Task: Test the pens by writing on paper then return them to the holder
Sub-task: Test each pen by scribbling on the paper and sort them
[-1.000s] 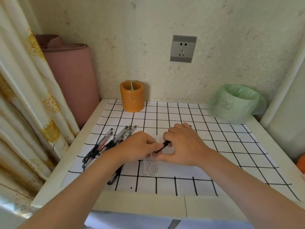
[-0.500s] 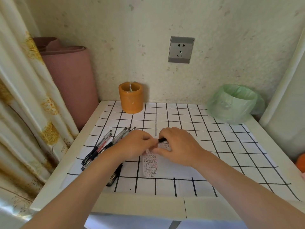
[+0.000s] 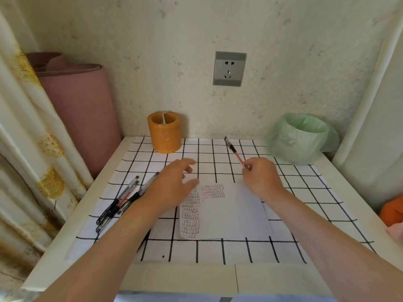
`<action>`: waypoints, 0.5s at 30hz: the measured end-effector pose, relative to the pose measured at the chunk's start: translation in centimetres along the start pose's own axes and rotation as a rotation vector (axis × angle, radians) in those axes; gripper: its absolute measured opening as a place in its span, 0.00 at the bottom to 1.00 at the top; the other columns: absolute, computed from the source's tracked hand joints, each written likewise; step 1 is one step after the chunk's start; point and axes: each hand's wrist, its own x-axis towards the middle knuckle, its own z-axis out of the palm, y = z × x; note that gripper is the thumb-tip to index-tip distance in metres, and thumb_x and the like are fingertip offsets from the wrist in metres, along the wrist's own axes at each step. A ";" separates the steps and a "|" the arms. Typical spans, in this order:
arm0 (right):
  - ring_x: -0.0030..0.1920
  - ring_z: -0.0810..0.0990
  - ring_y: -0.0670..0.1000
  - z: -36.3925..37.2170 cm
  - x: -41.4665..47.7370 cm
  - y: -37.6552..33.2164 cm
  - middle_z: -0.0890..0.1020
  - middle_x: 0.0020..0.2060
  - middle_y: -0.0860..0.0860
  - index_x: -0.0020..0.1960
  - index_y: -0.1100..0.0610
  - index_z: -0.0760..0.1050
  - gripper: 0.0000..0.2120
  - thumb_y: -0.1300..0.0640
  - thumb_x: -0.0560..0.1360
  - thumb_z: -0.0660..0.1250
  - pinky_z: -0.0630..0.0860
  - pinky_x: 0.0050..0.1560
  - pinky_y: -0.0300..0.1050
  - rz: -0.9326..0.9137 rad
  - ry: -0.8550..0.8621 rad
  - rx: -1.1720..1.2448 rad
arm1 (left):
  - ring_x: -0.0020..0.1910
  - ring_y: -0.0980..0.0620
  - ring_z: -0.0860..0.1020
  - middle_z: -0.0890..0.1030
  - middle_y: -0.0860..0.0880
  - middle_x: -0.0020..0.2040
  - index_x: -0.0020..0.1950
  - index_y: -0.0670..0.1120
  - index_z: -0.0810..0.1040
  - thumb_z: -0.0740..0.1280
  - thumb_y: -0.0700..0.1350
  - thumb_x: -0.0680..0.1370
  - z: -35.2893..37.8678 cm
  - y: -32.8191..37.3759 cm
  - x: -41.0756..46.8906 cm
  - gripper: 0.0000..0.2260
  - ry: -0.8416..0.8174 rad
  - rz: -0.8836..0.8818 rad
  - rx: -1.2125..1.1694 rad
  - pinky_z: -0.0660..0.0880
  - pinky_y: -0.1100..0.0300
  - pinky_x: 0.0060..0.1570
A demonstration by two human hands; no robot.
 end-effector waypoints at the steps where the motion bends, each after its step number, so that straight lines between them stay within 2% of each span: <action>1: 0.40 0.79 0.55 -0.1 0.4 0.7 0.84 0.42 0.56 0.49 0.59 0.84 0.09 0.63 0.75 0.64 0.73 0.38 0.44 0.066 0.000 -0.010 | 0.59 0.58 0.72 0.73 0.62 0.58 0.69 0.59 0.70 0.70 0.57 0.76 0.5 0.1 -0.1 0.22 -0.075 0.050 0.085 0.73 0.58 0.56; 3: 0.42 0.81 0.57 -0.3 0.8 1.7 0.84 0.43 0.57 0.48 0.61 0.83 0.09 0.64 0.75 0.64 0.78 0.41 0.46 0.159 -0.017 -0.029 | 0.64 0.58 0.66 0.69 0.61 0.62 0.70 0.59 0.71 0.70 0.63 0.74 1.4 0.5 -0.2 0.26 -0.220 0.091 0.176 0.68 0.56 0.64; 6: 0.42 0.80 0.58 -0.2 1.4 2.6 0.83 0.39 0.57 0.43 0.62 0.82 0.08 0.64 0.73 0.63 0.79 0.41 0.48 0.187 -0.055 -0.047 | 0.64 0.57 0.62 0.65 0.60 0.62 0.73 0.61 0.67 0.69 0.70 0.67 2.2 0.7 -0.2 0.37 -0.341 0.110 0.254 0.65 0.56 0.65; 8: 0.43 0.79 0.60 -0.1 1.6 2.7 0.80 0.38 0.56 0.40 0.62 0.78 0.06 0.63 0.73 0.63 0.75 0.39 0.47 0.156 -0.063 -0.050 | 0.65 0.57 0.61 0.64 0.61 0.62 0.74 0.62 0.65 0.70 0.71 0.65 2.4 0.7 -0.2 0.39 -0.367 0.111 0.291 0.65 0.56 0.65; 11: 0.48 0.79 0.59 0.2 1.8 2.6 0.80 0.44 0.55 0.47 0.61 0.78 0.07 0.57 0.74 0.65 0.75 0.41 0.46 0.112 -0.086 -0.092 | 0.65 0.56 0.62 0.64 0.60 0.62 0.74 0.62 0.65 0.70 0.71 0.64 2.6 0.9 0.0 0.41 -0.385 0.101 0.314 0.66 0.55 0.66; 13: 0.48 0.79 0.58 0.3 1.9 2.5 0.78 0.42 0.53 0.44 0.58 0.75 0.07 0.55 0.75 0.64 0.69 0.38 0.44 0.082 -0.121 -0.156 | 0.65 0.56 0.62 0.64 0.60 0.61 0.74 0.62 0.64 0.70 0.72 0.64 2.6 0.9 0.2 0.41 -0.391 0.097 0.319 0.67 0.54 0.66; 15: 0.49 0.78 0.57 0.4 2.0 2.4 0.74 0.44 0.52 0.46 0.56 0.73 0.06 0.54 0.75 0.63 0.66 0.39 0.44 0.068 -0.126 -0.212 | 0.64 0.56 0.62 0.64 0.61 0.61 0.74 0.62 0.65 0.70 0.71 0.63 2.6 0.8 0.1 0.41 -0.389 0.096 0.314 0.67 0.55 0.65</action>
